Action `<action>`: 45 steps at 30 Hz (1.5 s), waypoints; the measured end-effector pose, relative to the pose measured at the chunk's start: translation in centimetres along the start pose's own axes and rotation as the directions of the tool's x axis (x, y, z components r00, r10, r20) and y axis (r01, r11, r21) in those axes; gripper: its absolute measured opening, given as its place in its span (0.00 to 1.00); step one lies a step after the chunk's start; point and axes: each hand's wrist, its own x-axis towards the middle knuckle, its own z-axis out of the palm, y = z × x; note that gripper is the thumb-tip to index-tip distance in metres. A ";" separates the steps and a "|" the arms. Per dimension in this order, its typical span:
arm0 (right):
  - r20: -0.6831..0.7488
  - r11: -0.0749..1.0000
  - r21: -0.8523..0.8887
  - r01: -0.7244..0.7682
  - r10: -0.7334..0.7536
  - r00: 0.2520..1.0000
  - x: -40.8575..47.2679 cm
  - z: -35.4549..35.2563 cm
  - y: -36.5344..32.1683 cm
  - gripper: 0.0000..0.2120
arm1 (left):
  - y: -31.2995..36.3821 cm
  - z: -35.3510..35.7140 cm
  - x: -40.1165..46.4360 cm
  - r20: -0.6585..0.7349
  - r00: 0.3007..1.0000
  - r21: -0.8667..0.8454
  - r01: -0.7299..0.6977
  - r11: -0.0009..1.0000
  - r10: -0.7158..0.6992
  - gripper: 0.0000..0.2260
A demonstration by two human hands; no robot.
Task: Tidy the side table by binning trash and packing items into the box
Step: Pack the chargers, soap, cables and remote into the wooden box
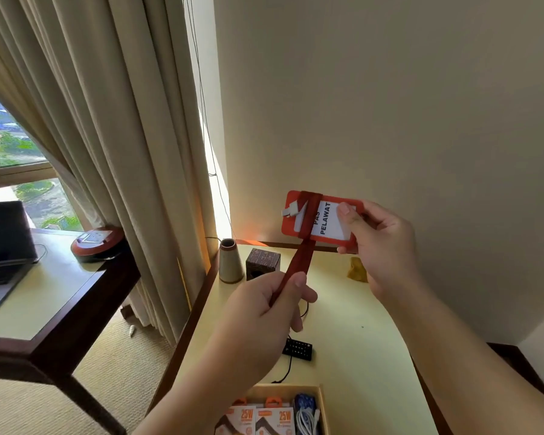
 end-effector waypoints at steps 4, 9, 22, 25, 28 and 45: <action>0.104 1.000 -0.009 -0.017 0.017 0.994 -0.7 0.4 1.4 0.09 | 3.2 -2.0 0.2 -0.060 0.997 0.180 -0.045 0.983 0.057 0.18; 0.296 1.000 -0.008 -0.014 0.016 0.955 -3.1 1.8 3.0 0.11 | 6.2 -5.4 5.8 -0.067 0.997 0.262 -0.008 0.965 0.026 0.18; 0.379 0.975 0.045 -0.219 0.186 0.907 -4.5 1.8 6.3 0.15 | -5.6 -5.9 11.7 0.418 0.777 -0.032 0.530 0.847 -0.470 0.08; 0.326 0.962 -0.007 -0.272 0.260 0.909 -4.9 2.2 8.5 0.10 | -10.2 -4.8 10.1 0.627 0.683 -0.259 0.636 0.727 -0.374 0.09; 0.322 0.942 -0.037 -0.332 0.326 0.889 -6.0 2.9 10.9 0.09 | -14.1 -3.1 8.2 0.641 0.719 -0.475 0.647 0.596 -0.270 0.15; 0.146 0.766 -0.285 -0.577 0.629 0.764 -13.4 3.5 21.9 0.10 | -22.1 0.6 -2.6 0.189 0.691 -0.837 0.485 0.253 -0.698 0.25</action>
